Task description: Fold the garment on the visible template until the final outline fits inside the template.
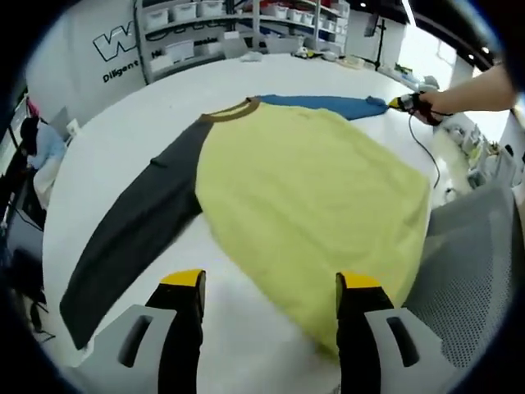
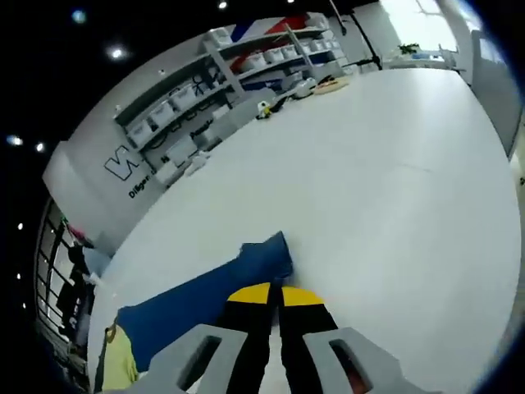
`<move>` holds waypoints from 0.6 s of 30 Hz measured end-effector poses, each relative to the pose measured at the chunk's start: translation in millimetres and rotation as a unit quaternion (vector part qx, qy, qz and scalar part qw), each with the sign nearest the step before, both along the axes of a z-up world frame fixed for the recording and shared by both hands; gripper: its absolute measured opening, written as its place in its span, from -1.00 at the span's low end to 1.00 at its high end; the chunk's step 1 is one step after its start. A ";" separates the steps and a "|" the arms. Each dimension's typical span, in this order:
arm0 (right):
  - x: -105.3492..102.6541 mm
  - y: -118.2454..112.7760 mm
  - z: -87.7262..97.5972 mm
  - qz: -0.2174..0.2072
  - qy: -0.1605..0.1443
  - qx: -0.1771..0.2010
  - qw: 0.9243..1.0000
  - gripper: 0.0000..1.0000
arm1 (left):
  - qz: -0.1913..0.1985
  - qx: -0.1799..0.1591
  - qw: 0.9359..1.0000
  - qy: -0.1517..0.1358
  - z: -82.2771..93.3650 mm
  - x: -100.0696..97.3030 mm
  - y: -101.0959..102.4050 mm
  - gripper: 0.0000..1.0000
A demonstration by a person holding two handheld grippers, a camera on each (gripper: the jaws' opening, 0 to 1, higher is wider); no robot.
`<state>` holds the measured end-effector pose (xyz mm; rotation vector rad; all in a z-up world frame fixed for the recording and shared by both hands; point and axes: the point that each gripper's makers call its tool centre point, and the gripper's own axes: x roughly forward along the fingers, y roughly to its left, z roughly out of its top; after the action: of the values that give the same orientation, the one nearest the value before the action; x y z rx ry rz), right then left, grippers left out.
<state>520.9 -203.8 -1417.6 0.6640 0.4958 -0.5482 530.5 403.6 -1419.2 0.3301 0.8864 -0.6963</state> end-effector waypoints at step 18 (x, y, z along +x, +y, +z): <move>80.7 34.1 42.8 0.201 0.045 -0.201 0.958 -0.74 | 0.028 0.020 0.999 -0.029 6.4 140.8 26.8 0.31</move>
<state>601.5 -169.7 -1374.7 0.1408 0.5671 -0.2800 671.2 430.4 -1412.9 0.3578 0.8520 -0.6159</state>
